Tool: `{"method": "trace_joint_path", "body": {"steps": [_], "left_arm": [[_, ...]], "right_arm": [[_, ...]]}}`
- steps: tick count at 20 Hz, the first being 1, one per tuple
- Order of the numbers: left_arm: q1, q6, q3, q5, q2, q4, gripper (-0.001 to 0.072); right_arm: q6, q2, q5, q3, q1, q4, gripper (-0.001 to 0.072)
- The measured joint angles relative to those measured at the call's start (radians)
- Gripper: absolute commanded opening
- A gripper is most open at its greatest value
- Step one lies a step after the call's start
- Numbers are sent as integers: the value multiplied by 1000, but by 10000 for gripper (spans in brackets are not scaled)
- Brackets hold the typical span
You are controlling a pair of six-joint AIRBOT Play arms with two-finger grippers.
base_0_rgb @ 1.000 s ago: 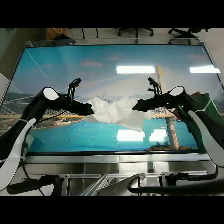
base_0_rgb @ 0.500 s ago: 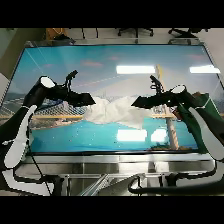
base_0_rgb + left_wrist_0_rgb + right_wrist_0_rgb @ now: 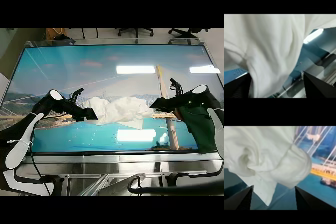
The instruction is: Fold the shirts.
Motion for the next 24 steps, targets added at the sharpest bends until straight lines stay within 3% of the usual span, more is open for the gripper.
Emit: {"method": "trace_joint_path", "body": {"steps": [1,3,4,5,7,8,9,10,16,24], "left_arm": [[-10,2,-13,29,0,0,666],[-27,5,-27,78,0,-2,301],[-33,5,-31,99,0,-3,165],[-38,5,-34,112,0,-3,109],[-42,5,-39,133,0,-3,109],[-44,5,-39,139,0,-3,108],[-45,5,-40,139,0,-3,106],[-46,5,-40,138,1,-3,14],[-23,8,-34,102,156,-35,13],[212,5,330,-77,620,-188,14]], "right_arm": [[5,-18,3,-8,-2,-5,569],[11,-61,4,-19,5,-6,563],[11,-80,3,-23,11,0,419],[11,-98,-3,-25,20,13,192],[-8,-124,-24,-28,38,43,134],[-20,-133,-38,-29,46,63,46],[-30,-138,-47,-29,51,85,12],[-42,-140,-55,-29,56,106,12],[-72,-23,6,6,56,175,11],[-80,452,85,354,-116,319,10]]}}
